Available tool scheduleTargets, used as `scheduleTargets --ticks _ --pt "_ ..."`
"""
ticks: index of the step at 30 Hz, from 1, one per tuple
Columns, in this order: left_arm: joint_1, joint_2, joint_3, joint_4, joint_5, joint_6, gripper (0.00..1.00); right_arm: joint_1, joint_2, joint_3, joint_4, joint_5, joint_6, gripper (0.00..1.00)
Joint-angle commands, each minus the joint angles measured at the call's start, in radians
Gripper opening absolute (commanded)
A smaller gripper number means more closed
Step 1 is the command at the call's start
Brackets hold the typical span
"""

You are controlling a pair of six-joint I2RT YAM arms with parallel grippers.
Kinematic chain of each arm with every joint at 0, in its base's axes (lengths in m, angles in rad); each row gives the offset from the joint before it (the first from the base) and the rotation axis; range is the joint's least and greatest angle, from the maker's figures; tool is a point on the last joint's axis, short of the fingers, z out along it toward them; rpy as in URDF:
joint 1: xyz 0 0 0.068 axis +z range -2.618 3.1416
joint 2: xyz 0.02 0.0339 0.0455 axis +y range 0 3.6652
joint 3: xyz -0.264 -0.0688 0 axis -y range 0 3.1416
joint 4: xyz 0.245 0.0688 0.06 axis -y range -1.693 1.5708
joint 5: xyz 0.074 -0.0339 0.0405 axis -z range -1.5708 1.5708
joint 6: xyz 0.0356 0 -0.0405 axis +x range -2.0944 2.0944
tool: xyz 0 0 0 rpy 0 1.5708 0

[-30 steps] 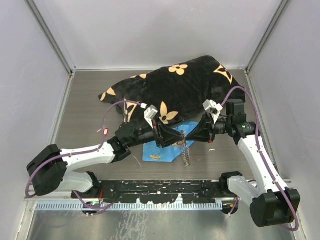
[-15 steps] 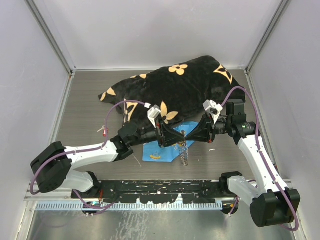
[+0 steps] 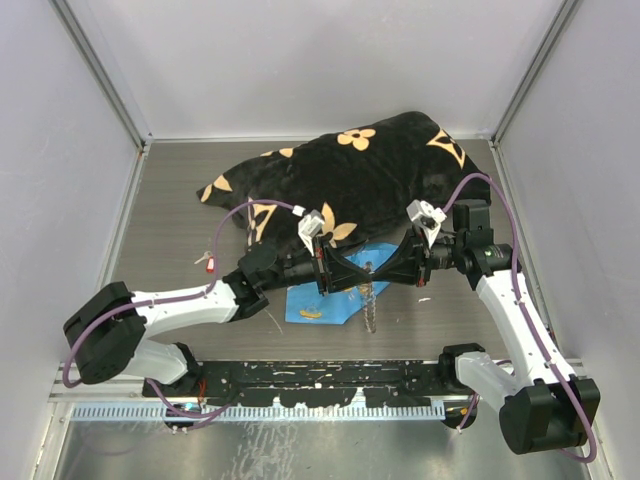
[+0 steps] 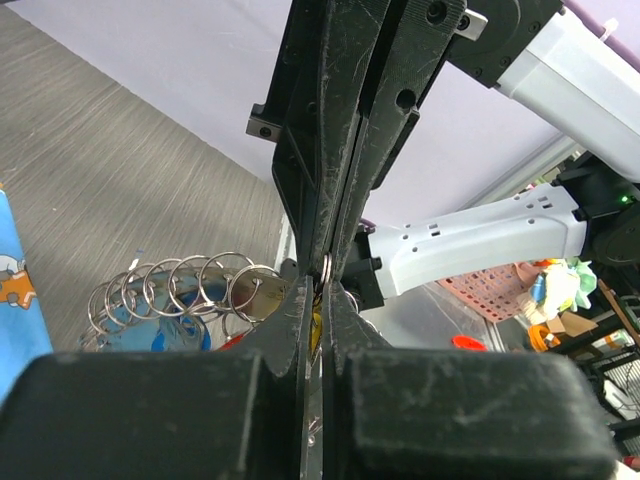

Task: Remove the keys from the keyring
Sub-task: Remove the key from the keyring.

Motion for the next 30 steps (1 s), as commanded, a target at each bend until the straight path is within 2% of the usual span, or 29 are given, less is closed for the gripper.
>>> scheduleTargets --ticks 1,8,12,16,20,23,26,30 --pt "-0.002 -0.052 0.042 -0.039 0.014 0.045 0.0 -0.002 -0.027 0.023 -0.01 -0.008 -0.038 0.07" --pt "0.002 -0.157 0.16 -0.486 0.045 0.21 0.0 0.002 -0.029 0.075 -0.161 0.091 -0.193 0.33" --pt "0.016 -0.167 0.266 -0.784 0.112 0.316 0.0 0.009 -0.008 0.175 -0.342 0.172 -0.394 0.49" --pt "0.024 -0.123 0.436 -1.119 0.149 0.455 0.0 0.025 0.048 0.28 -0.514 0.22 -0.572 0.58" --pt "0.028 -0.021 0.638 -1.404 0.168 0.544 0.0 0.077 0.075 0.328 -0.531 0.216 -0.596 0.61" --pt "0.027 0.045 0.755 -1.557 0.176 0.591 0.0 0.139 0.067 0.308 -0.451 0.217 -0.516 0.6" --pt "0.027 0.091 0.836 -1.64 0.175 0.622 0.0 0.158 0.045 0.27 -0.358 0.218 -0.432 0.59" --pt "0.028 0.121 0.897 -1.675 0.184 0.641 0.0 0.162 0.03 0.251 -0.302 0.208 -0.368 0.55"
